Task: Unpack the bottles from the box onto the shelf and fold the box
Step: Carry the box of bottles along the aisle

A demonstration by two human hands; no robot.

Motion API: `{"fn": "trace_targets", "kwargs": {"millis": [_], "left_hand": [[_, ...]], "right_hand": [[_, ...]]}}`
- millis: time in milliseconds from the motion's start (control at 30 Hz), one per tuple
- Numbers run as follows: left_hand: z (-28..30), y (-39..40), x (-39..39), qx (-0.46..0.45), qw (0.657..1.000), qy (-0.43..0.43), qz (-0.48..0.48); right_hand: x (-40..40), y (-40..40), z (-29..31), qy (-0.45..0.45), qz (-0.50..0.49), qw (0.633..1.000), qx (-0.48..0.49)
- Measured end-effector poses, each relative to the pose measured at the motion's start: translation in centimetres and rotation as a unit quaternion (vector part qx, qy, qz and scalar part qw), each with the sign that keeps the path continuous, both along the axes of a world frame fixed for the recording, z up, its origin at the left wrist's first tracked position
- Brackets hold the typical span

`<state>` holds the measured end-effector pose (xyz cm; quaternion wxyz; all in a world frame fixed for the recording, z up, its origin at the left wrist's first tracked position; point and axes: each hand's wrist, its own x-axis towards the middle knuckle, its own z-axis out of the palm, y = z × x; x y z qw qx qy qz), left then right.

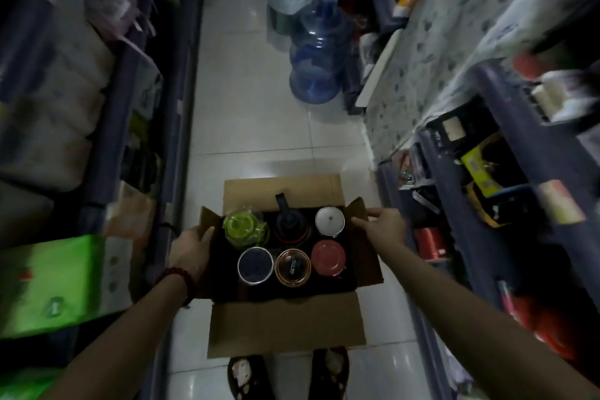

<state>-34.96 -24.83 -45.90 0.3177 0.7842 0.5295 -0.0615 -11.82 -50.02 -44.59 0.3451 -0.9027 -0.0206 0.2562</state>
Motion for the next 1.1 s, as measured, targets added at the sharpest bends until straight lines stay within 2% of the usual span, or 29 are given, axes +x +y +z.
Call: {"fn": "trace_targets", "kwargs": {"millis": [300,533,667,800,967,1100], "left_hand": [[-19.9,3.6,1.6,0.030,0.998,-0.038,0.028],[-30.0,6.0,2.8,0.038,0.997,-0.052,0.046],[-32.9,7.2,3.3,0.045,0.994,-0.085,0.059],[-33.8,9.7,3.6,-0.016,0.988,-0.142,0.066],[-34.7,11.1,2.8,-0.055,0.979,-0.177,0.086],[-35.6,10.7,1.5,0.000,0.982,-0.177,0.066]], "right_hand": [[2.6,4.1,-19.8,-0.015,-0.005,1.000,0.004],[4.4,6.2,-29.9,-0.042,0.010,0.999,0.000],[5.7,7.3,-32.7,-0.082,0.018,0.997,0.003],[7.0,7.8,-33.2,-0.130,0.049,0.990,0.009],[6.9,7.8,-34.1,-0.127,0.107,0.985,0.038],[7.0,7.0,-34.5,-0.101,0.090,0.987,0.083]]}}
